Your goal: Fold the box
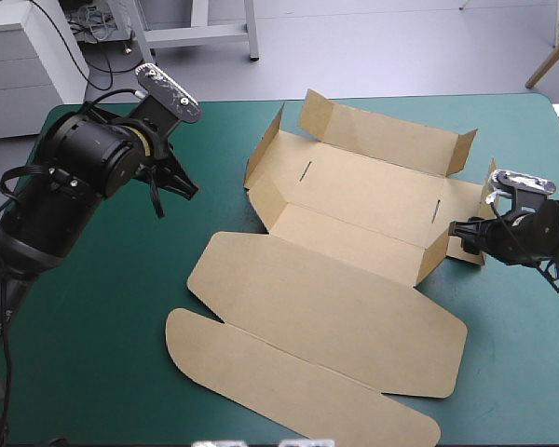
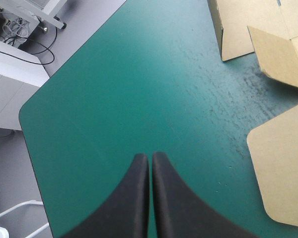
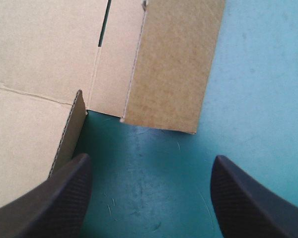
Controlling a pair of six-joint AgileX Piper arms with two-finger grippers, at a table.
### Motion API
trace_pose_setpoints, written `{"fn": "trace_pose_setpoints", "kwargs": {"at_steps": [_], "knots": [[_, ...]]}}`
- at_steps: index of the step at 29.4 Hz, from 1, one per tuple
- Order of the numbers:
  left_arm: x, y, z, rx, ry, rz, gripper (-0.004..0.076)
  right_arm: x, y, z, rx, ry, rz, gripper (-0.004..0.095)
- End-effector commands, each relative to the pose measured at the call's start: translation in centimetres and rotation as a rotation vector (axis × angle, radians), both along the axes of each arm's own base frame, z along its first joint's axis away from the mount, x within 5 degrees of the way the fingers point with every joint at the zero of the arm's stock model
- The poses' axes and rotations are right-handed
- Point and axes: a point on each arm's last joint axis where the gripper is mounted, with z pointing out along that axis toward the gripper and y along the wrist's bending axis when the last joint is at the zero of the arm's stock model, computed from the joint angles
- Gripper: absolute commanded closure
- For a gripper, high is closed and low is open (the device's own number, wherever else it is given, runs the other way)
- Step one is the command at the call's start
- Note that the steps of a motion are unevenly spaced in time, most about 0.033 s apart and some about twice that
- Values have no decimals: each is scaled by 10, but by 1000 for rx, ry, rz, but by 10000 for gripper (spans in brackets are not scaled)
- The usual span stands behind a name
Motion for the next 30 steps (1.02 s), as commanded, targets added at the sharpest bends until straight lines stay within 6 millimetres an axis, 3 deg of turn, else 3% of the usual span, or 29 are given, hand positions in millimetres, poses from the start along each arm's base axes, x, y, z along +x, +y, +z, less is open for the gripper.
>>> {"fn": "trace_pose_setpoints", "kwargs": {"at_steps": [1, 17, 21, 30], "knots": [[-9, 7, 21, -28, -97, -3, 717, 2, -2, 17, -17, -91, -2, 274], [-9, 7, 21, -28, -97, -3, 717, -1, -1, 23, -24, -59, 24, 323], [-9, 7, 21, -28, -97, -3, 717, -2, -1, 43, -35, -39, 57, 342], [-9, 7, 21, -27, -96, -2, 717, -14, 1, 121, -82, -189, 103, 335]]}}
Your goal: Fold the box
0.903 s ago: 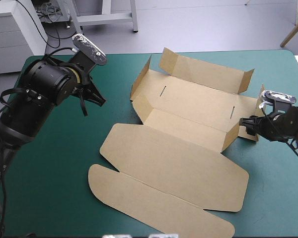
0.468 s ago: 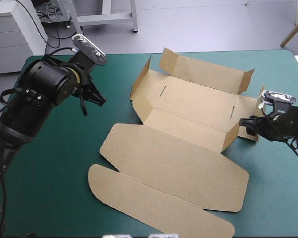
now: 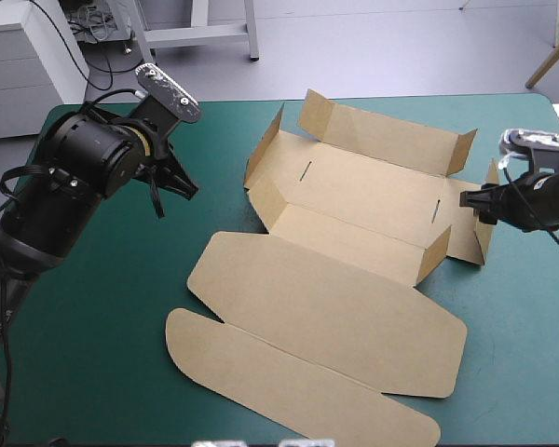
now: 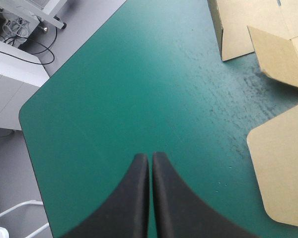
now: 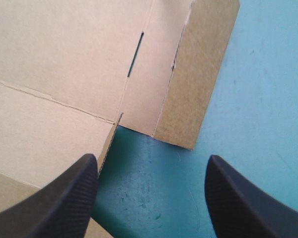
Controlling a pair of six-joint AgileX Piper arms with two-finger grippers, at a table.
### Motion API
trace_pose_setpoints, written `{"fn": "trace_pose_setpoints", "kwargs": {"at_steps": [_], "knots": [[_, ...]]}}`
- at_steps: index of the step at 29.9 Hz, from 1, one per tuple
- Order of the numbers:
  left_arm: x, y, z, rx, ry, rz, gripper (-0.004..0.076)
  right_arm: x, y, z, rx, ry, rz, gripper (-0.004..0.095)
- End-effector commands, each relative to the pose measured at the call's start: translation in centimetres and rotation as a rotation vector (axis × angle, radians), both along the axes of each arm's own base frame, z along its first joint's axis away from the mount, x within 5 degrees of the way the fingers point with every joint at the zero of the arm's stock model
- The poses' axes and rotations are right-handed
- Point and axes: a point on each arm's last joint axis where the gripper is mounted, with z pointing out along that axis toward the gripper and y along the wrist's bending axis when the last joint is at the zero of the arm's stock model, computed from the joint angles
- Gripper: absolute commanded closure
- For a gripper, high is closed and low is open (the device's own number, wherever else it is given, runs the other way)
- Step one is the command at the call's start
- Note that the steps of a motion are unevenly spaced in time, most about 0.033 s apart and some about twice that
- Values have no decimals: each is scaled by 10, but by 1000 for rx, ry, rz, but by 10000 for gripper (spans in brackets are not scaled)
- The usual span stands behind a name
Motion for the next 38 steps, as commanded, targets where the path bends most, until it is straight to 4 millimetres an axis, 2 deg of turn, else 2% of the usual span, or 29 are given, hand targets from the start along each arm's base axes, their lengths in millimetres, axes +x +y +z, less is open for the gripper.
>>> {"fn": "trace_pose_setpoints", "kwargs": {"at_steps": [1, 7, 10, 16, 26, 29, 31, 38], "knots": [[-9, 7, 21, -27, -95, -2, 717, -15, 0, 46, -29, -124, 14, 335], [-9, 7, 21, -27, -95, -2, 717, -37, 4, 86, -33, -200, 35, 326], [-9, 7, 21, -28, -97, -3, 717, -48, 10, 96, -18, -249, 79, 326], [-9, 7, 21, -28, -97, -3, 717, -63, 18, 106, 44, -304, 114, 326], [-9, 8, 20, -25, -90, 0, 717, -64, 28, 109, 157, -321, 158, 326], [-9, 8, 20, -21, -82, 4, 718, -62, 28, 103, 172, -296, 148, 326], [-11, 9, 18, -11, -57, 16, 717, -59, 28, 91, 192, -253, 134, 327], [-12, 10, 16, -7, -36, 22, 718, -39, 24, 25, 247, -60, 52, 326]]}}
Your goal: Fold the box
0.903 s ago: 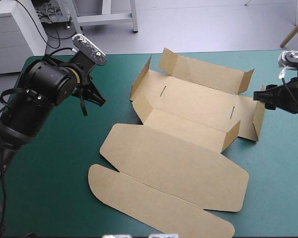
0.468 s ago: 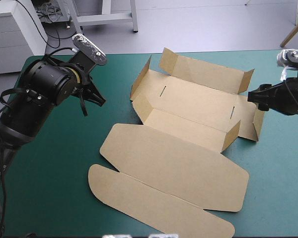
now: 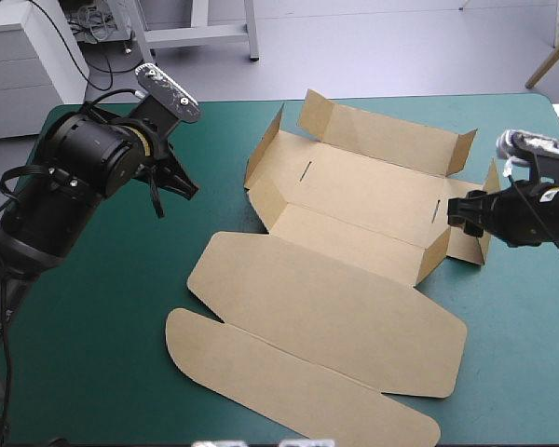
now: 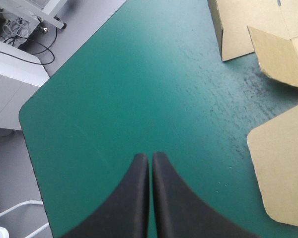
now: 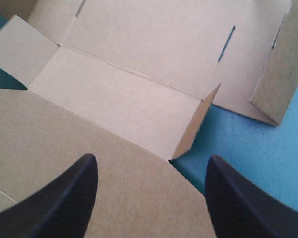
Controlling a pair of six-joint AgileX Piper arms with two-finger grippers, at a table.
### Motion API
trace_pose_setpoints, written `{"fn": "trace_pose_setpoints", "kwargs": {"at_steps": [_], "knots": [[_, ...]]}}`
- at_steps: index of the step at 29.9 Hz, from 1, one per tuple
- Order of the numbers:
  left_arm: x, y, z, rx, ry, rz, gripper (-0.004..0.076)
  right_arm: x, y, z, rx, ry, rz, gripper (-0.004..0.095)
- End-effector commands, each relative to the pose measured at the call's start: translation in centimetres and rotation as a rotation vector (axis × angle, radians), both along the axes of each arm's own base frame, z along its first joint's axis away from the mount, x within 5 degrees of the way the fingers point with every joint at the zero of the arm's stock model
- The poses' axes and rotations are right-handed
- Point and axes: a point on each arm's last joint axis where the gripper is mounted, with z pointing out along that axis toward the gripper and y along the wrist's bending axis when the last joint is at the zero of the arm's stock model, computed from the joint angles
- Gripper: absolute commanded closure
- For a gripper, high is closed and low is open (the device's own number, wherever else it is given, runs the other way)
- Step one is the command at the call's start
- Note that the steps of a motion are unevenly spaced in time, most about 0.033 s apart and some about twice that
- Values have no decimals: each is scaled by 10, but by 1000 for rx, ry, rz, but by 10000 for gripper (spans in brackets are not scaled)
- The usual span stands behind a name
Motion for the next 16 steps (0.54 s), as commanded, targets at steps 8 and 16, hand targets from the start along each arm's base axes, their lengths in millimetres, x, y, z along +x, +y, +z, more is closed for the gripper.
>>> {"fn": "trace_pose_setpoints", "kwargs": {"at_steps": [8, 16], "knots": [[-12, 10, 16, -7, -34, 22, 718, 35, -5, -45, 66, 81, -81, 328], [-12, 10, 16, -7, -34, 22, 718, 65, -8, -76, 93, 187, -120, 328]]}}
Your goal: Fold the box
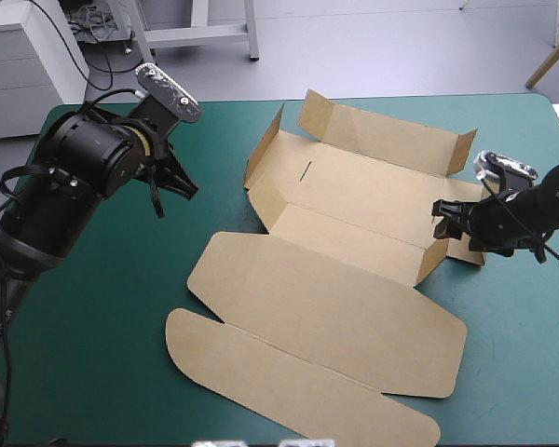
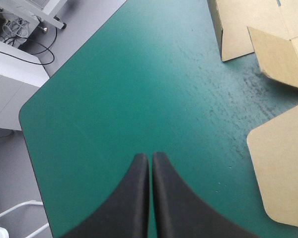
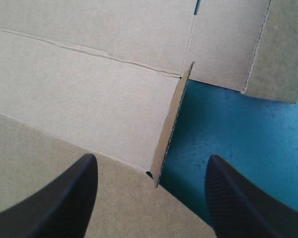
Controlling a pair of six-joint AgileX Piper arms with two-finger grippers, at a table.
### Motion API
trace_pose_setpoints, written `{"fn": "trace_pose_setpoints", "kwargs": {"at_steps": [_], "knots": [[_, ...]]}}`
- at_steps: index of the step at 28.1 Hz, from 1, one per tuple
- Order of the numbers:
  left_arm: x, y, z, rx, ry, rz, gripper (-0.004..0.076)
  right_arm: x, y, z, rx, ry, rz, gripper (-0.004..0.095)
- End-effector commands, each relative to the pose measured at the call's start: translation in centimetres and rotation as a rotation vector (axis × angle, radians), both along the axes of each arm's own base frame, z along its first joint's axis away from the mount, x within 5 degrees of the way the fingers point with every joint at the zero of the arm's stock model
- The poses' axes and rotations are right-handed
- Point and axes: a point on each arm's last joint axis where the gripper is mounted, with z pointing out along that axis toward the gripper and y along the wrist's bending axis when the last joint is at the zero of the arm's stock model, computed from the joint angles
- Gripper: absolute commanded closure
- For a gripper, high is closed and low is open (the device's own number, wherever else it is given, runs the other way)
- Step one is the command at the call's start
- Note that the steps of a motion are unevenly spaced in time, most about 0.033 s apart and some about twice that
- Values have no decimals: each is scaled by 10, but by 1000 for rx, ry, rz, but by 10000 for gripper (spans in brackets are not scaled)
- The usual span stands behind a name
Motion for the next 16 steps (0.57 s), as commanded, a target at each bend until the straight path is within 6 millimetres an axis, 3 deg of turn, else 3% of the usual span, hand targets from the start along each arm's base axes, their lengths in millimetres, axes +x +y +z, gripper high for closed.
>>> {"fn": "trace_pose_setpoints", "kwargs": {"at_steps": [1, 16], "knots": [[-12, 10, 16, -6, -33, 22, 718, 10, -1, 3, 28, -38, -36, 328], [-12, 10, 16, -6, -33, 22, 718, 40, 0, -47, 111, 155, -74, 328]]}}
